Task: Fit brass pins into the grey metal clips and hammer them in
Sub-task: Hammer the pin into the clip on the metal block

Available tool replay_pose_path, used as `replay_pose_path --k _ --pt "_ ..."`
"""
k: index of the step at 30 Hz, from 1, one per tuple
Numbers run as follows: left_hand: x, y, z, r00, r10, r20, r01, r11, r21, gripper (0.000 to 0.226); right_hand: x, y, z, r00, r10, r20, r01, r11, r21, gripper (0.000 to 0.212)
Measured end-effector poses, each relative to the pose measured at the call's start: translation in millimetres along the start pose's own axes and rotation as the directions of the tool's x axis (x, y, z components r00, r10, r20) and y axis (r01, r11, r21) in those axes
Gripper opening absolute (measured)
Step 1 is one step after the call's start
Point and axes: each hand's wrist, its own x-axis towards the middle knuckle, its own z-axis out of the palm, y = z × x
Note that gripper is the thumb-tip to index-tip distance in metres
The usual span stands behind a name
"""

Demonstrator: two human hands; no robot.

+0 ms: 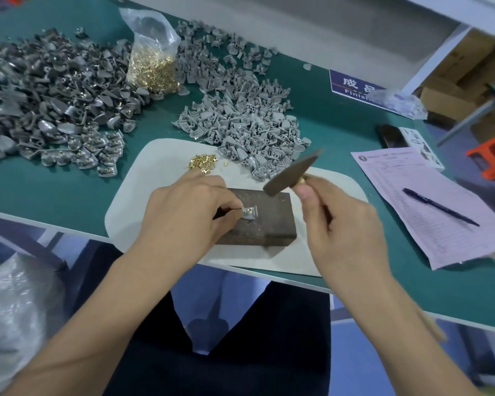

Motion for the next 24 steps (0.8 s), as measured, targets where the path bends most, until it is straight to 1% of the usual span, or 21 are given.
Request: replay_pose_path --k 1,2,4,5,6,7,8,9,10,12,13,14,15,17,19,22,24 --pt "0 0 0 1.000 -0.001 -0.003 0.001 1.000 -0.006 0.006 -1 -2 2 1.000 -0.006 -0.020 0.007 1.000 0.028 0.031" --pt "0 0 1 1.000 0.000 -0.004 0.000 1.000 -0.011 0.005 -3 -6 5 1.000 -0.026 0.002 0.026 0.999 0.027 0.031" --pt "0 0 1 1.000 -0.001 -0.004 0.001 1.000 -0.021 0.004 -8 -12 10 0.990 -0.044 0.135 0.045 0.999 -0.008 0.031" --pt "0 0 1 1.000 -0.002 0.000 0.002 1.000 -0.019 0.004 -7 -12 8 0.986 -0.050 0.159 0.057 0.998 -0.037 0.031" --pt "0 0 1 1.000 -0.004 0.004 0.004 1.000 -0.013 0.004 -5 -9 6 0.990 -0.064 0.122 0.073 0.995 -0.070 0.030" --pt "0 0 1 1.000 -0.005 0.003 0.006 1.000 -0.011 0.005 -2 -7 3 0.997 -0.065 0.038 0.068 0.995 -0.075 0.029" --pt "0 0 2 1.000 -0.007 -0.004 0.007 1.000 -0.013 0.005 -1 -6 1 0.998 -0.041 -0.038 0.040 0.999 -0.026 0.028" --pt "0 0 2 1.000 -0.010 -0.012 0.010 1.000 -0.017 0.006 -2 -5 2 0.998 -0.018 -0.061 0.020 0.999 0.036 0.027" --pt "0 0 3 1.000 -0.011 -0.017 0.011 1.000 -0.020 0.006 -3 -8 4 1.000 -0.015 -0.024 0.017 0.998 0.060 0.027" --pt "0 0 2 1.000 -0.009 -0.013 0.009 1.000 -0.023 0.006 -7 -12 8 0.988 -0.038 0.148 0.038 0.999 0.005 0.027" --pt "1 -1 1 1.000 -0.008 -0.007 0.008 1.000 -0.026 0.006 -6 -10 7 0.980 -0.046 0.193 0.052 0.998 -0.023 0.028" --pt "1 -1 0 1.000 -0.009 -0.001 0.009 0.999 -0.033 0.006 -4 -7 4 0.982 -0.051 0.183 0.060 0.997 -0.048 0.028" --pt "1 -1 0 1.000 -0.011 0.001 0.011 0.999 -0.038 0.006 -1 -2 2 0.990 -0.041 0.133 0.049 0.997 -0.059 0.029" --pt "0 -1 0 1.000 -0.022 0.000 0.022 0.999 -0.045 0.005 5 9 -2 0.999 0.041 0.028 -0.040 0.998 -0.044 0.028" --pt "-1 0 1 0.999 -0.038 0.004 0.038 0.998 -0.048 0.004 8 24 0 0.989 0.146 -0.022 -0.148 0.982 -0.115 0.029" --pt "-1 0 1 0.999 -0.048 0.011 0.049 0.998 -0.044 0.004 8 49 8 0.955 0.297 -0.012 -0.282 0.892 -0.353 0.031" --pt "0 0 0 0.999 -0.048 0.012 0.048 0.998 -0.045 0.004 3 57 16 0.921 0.388 0.028 -0.345 0.847 -0.405 0.032"
